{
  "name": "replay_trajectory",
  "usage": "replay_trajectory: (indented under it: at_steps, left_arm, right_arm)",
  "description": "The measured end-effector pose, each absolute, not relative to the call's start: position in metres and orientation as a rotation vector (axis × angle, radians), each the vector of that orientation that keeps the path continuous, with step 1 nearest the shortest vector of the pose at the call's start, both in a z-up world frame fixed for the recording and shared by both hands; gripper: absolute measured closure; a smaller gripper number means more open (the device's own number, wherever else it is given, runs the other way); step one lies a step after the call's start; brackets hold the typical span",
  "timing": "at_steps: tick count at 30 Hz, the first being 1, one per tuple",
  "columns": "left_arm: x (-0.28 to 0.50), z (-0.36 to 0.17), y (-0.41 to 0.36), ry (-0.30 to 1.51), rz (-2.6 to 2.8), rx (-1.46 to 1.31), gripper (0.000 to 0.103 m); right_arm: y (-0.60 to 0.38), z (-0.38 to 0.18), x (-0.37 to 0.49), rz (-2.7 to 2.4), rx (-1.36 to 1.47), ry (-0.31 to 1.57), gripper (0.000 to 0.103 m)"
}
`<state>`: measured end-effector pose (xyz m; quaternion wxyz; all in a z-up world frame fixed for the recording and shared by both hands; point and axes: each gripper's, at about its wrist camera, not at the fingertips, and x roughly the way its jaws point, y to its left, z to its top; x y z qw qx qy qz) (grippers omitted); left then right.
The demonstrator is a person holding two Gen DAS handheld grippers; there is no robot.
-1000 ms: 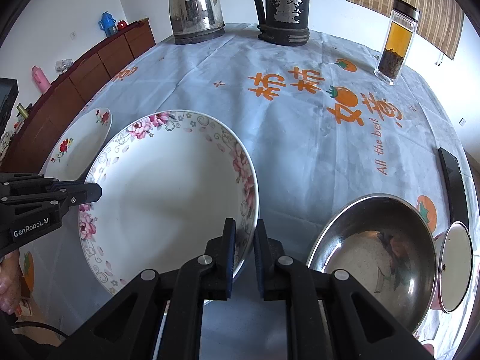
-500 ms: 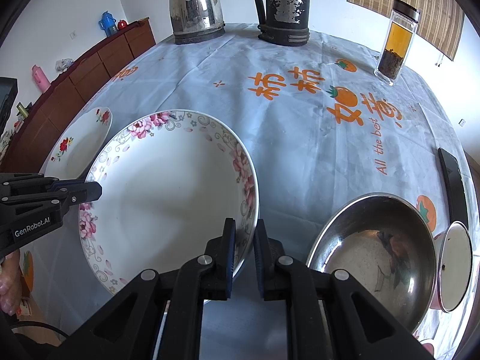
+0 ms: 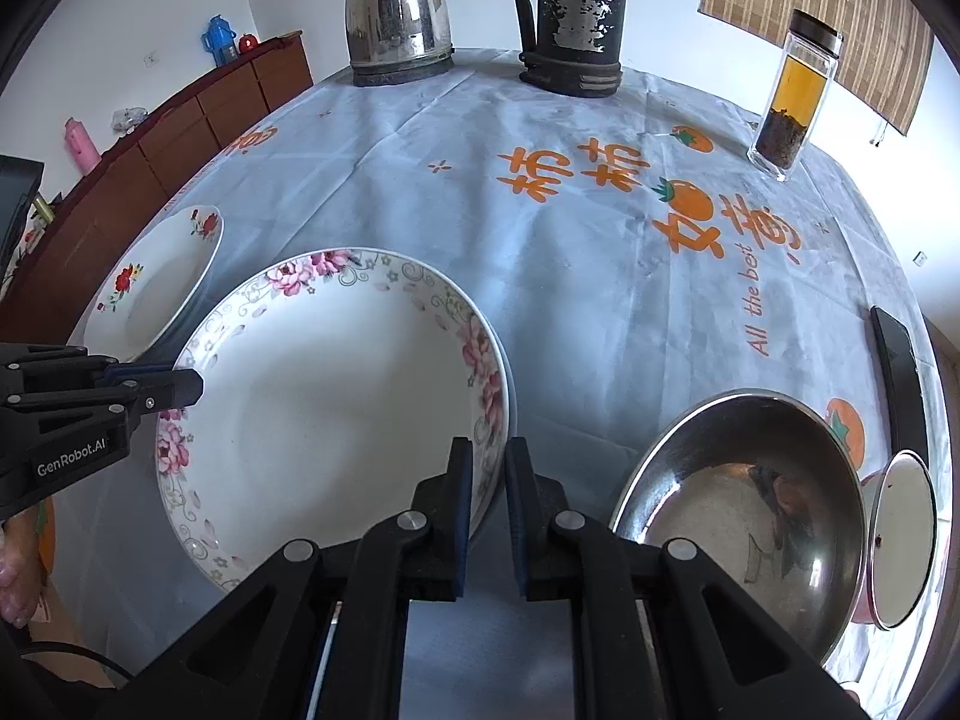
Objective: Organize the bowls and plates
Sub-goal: 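Open both grippers and release the stacked plate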
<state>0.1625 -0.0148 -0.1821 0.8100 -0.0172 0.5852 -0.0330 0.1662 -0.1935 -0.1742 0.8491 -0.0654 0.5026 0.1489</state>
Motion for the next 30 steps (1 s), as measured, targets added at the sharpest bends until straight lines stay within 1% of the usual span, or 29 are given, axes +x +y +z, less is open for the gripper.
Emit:
replay_trajectory:
  at_steps: [17,19,21,25,30]
  left_arm:
    - [0.1623,-0.1819,-0.0139,1.248,-0.064,-0.035,0.095]
    - [0.1624,-0.1814,-0.0127,1.248,-0.059,-0.038,0.092]
    - [0.1619,-0.1803,-0.0108,1.243,-0.044,-0.038,0.085]
    - [0.1601,-0.1806,-0.0087,1.246,-0.043,-0.048,0.083]
    - [0.1569,-0.1783,-0.0087,1.243,-0.044,-0.049,0.083]
  right_arm:
    - [-0.1974,-0.1729,0.1652,0.318,-0.107,1.055,0.091]
    - [-0.1978,-0.1719,0.1644,0.317,-0.101,1.051,0.091]
    - [-0.1982,-0.1704,0.1637,0.311,-0.099,1.042,0.091]
    - [-0.1977,-0.1682,0.1625,0.315,-0.087,1.038,0.091]
    - [-0.1947,-0.1655,0.1594,0.326,-0.086,1.032,0.091]
